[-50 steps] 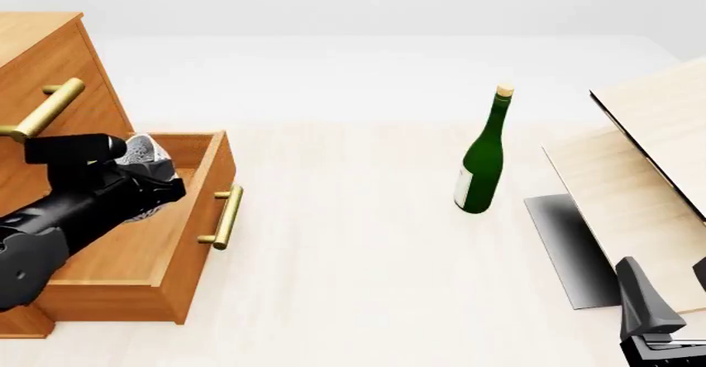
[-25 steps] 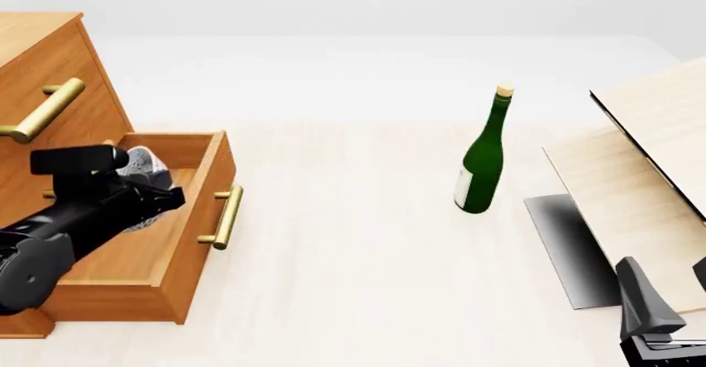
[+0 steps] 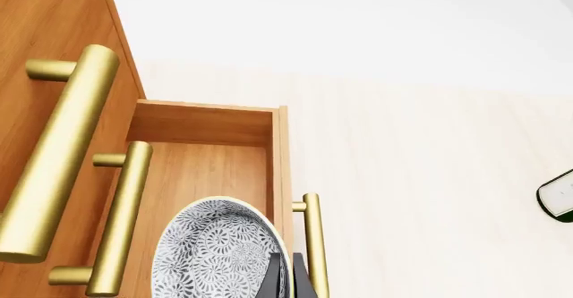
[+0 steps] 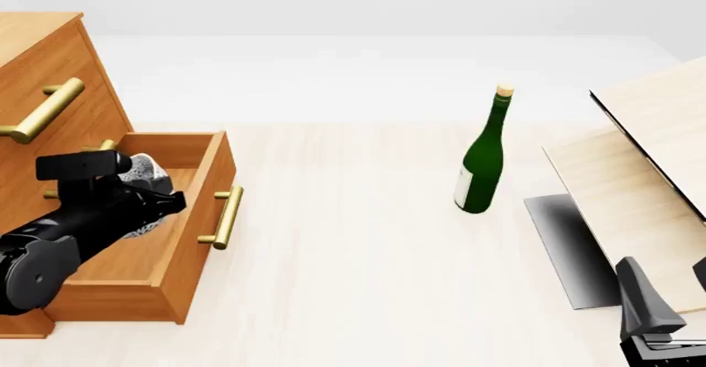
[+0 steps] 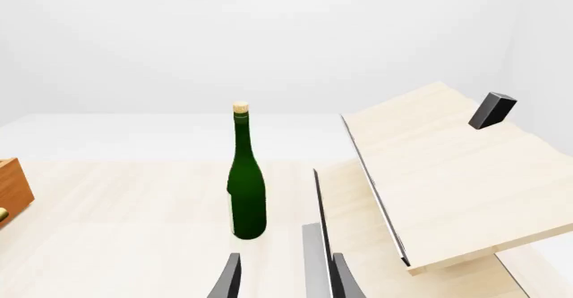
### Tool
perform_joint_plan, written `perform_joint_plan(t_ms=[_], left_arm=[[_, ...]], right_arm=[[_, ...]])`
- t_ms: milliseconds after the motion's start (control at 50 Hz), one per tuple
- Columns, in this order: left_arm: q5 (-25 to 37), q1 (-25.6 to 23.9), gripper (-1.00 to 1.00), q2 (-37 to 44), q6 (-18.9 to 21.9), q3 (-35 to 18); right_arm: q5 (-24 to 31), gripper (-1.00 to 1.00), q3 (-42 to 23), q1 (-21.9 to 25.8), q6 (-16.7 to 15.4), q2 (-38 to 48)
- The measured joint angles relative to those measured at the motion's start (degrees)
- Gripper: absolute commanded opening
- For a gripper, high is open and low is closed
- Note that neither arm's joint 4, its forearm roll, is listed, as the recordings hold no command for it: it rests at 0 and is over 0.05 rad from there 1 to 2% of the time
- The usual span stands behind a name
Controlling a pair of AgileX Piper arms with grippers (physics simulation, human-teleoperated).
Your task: Put the bowl in the bottom drawer of the cabinet.
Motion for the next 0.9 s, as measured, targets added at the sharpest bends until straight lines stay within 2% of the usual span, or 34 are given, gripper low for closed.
perform_joint_plan(t_ms=[540, 900], left_arm=[[1.22, 0.93, -1.00, 1.97, 2.15, -0.69], [3.84, 0.95, -1.00, 3.45, 1.97, -1.73]], right_arm=[[0.00, 1.00, 0.00, 0.00, 0.00, 0.00], [0.00, 1.00, 0.00, 0.00, 0.00, 0.00]])
